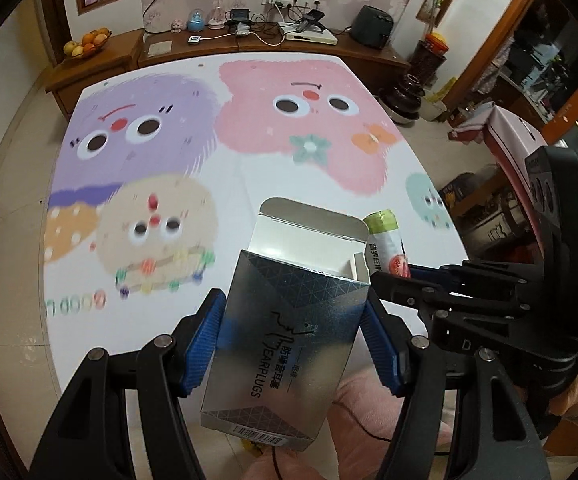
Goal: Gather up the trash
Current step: 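Carry box and snack bag over the trash bin and open both grippers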
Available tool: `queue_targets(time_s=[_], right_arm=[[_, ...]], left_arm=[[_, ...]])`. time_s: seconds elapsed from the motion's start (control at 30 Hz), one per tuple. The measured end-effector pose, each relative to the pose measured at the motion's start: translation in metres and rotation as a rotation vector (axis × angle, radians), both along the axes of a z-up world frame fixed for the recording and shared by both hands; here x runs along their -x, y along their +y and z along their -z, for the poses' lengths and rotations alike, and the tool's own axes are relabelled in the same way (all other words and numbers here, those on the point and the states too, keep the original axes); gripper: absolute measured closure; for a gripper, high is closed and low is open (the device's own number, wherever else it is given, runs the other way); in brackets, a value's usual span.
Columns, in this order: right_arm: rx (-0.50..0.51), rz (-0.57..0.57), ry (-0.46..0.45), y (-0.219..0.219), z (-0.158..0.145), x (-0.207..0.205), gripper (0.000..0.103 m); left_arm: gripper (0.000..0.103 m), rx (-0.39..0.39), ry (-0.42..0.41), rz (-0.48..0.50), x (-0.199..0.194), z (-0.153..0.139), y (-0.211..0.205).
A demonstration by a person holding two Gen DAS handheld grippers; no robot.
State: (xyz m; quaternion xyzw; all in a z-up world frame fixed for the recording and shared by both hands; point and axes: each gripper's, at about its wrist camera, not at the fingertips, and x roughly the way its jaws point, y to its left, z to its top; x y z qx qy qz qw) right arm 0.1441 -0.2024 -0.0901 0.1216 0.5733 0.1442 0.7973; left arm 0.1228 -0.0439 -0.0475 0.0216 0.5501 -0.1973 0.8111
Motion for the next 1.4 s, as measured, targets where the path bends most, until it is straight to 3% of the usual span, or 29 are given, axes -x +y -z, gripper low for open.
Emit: queue_targets(time_s=[0.33, 0.53, 0.73, 1.0, 1.4], right_arm=[[0.004, 0.093, 0.030, 0.063, 0.014, 0.110, 0.085], [0.024, 0.106, 0.129, 0.083, 0.044, 0.151, 0.085], [0.060, 0.134, 0.209, 0.092, 0.091, 0.178, 0.085], [0.106, 0.170, 0.309, 0.089, 0.188, 0.191, 0.085], [0.095, 0.110, 0.386, 0.086, 0.392, 0.172, 0.083]], left_arm=[[0.038, -0.048, 0.069, 0.090, 0.095, 0.044, 0.048], [0.038, -0.020, 0.161, 0.066, 0.120, 0.080, 0.065], [0.037, 0.009, 0.229, 0.056, 0.138, 0.137, 0.071], [0.037, 0.013, 0.304, -0.009, 0.145, 0.247, 0.072], [0.035, -0.024, 0.276, -0.104, 0.131, 0.416, 0.062]])
